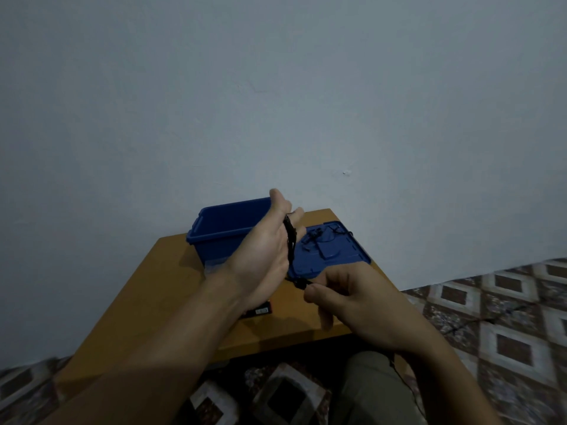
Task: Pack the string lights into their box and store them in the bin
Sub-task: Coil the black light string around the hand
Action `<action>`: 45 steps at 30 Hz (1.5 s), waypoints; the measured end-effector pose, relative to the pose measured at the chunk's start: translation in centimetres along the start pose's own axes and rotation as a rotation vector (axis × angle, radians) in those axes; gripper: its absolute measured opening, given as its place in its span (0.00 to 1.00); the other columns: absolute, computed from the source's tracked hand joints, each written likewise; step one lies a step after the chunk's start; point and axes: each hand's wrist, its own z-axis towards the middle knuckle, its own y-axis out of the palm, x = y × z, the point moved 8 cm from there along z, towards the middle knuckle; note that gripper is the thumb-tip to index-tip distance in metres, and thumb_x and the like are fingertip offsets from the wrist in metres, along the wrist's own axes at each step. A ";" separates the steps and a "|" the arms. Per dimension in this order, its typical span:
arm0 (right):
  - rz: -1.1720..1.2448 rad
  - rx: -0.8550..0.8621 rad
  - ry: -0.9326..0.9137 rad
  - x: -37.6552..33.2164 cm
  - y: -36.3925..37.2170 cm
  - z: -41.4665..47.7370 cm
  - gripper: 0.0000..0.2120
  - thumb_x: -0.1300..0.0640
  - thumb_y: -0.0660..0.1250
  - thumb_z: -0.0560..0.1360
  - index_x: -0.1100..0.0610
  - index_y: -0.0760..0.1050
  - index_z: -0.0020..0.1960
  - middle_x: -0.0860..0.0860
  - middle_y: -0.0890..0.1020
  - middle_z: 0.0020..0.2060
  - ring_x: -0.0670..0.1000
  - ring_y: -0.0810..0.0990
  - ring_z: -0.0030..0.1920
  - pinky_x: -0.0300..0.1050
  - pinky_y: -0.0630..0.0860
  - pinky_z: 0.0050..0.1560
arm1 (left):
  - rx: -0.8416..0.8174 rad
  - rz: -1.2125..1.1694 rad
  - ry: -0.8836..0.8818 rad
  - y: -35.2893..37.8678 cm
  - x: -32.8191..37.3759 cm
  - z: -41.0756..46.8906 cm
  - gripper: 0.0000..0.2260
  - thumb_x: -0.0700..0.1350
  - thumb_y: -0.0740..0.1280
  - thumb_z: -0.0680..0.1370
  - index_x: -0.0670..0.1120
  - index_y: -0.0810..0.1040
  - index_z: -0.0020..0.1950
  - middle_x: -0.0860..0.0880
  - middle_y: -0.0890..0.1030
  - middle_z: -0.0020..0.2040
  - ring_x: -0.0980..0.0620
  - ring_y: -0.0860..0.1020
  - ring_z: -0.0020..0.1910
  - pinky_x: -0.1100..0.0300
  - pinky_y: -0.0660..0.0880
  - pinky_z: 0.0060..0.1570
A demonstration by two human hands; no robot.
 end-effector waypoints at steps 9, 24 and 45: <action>0.107 0.117 -0.086 -0.5 -1.1 0.0 0.13 0.53 0.67 0.80 0.54 0.79 0.37 0.47 0.81 0.29 0.43 0.75 0.29 0.36 0.70 0.33 | -0.165 0.535 -0.341 0.4 -3.6 -1.0 0.39 0.73 0.42 0.77 0.41 0.76 0.55 0.42 0.83 0.46 0.48 0.80 0.45 0.55 0.75 0.52; 0.655 0.006 0.172 0.8 -0.5 -0.1 0.17 0.54 0.67 0.79 0.56 0.77 0.31 0.52 0.69 0.23 0.49 0.59 0.23 0.41 0.54 0.26 | -0.314 0.473 -0.482 0.5 -5.9 -1.1 0.43 0.80 0.39 0.69 0.41 0.72 0.39 0.49 0.64 0.28 0.52 0.61 0.25 0.60 0.63 0.28; 0.435 0.335 -0.067 1.4 -2.0 0.7 0.11 0.56 0.68 0.80 0.62 0.79 0.43 0.44 0.73 0.24 0.40 0.67 0.25 0.32 0.65 0.27 | -0.799 -0.106 -0.439 3.1 -4.3 -3.6 0.09 0.43 0.52 0.74 0.43 0.68 0.37 0.48 0.71 0.27 0.52 0.62 0.22 0.58 0.64 0.28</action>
